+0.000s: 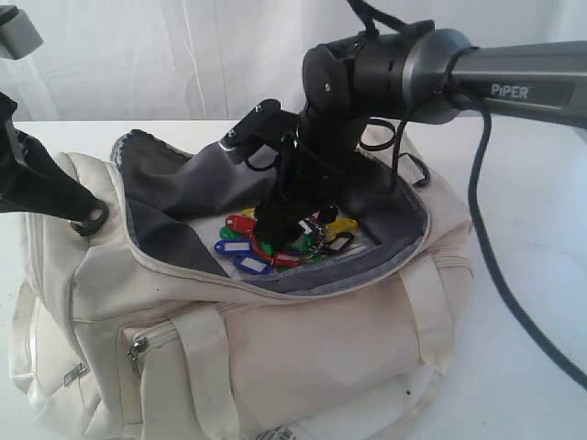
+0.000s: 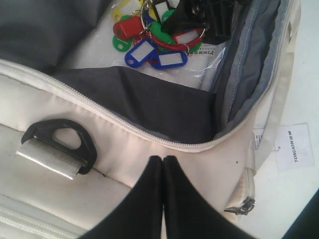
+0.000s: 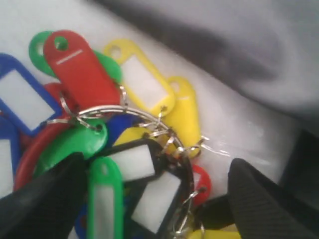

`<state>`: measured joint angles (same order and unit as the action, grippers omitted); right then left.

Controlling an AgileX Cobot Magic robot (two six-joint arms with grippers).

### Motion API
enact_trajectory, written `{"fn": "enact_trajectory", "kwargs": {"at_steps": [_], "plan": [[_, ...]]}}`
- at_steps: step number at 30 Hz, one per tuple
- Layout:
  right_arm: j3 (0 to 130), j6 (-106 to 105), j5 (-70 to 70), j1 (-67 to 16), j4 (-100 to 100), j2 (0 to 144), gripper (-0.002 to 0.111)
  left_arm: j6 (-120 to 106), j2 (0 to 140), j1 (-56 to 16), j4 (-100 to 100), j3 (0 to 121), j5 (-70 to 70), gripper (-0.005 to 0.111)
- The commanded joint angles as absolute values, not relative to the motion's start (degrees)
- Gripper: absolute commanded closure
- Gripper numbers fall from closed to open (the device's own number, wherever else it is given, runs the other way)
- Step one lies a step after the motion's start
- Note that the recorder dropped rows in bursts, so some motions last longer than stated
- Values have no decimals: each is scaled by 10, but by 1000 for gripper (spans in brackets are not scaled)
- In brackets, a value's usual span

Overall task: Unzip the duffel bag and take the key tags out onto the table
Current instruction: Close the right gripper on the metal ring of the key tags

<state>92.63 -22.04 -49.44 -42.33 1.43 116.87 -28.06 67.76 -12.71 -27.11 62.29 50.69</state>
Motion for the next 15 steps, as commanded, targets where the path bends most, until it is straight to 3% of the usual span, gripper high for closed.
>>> {"fn": "enact_trajectory", "kwargs": {"at_steps": [1, 5, 7, 14, 15], "plan": [[926, -217, -490, -419, 0, 1201, 36, -281, 671, -127, -282, 624, 520, 107], [926, -216, -489, -422, 0, 1229, 37, -281, 671, -127, -284, 624, 520, 107], [926, -213, -498, -422, 0, 1233, 43, -281, 671, -127, -284, 624, 520, 107], [930, -199, -555, -422, -10, 1230, 109, -281, 671, -127, -287, 624, 520, 107], [932, -198, -560, -422, -11, 1230, 108, -281, 671, -127, -287, 624, 520, 107]]}}
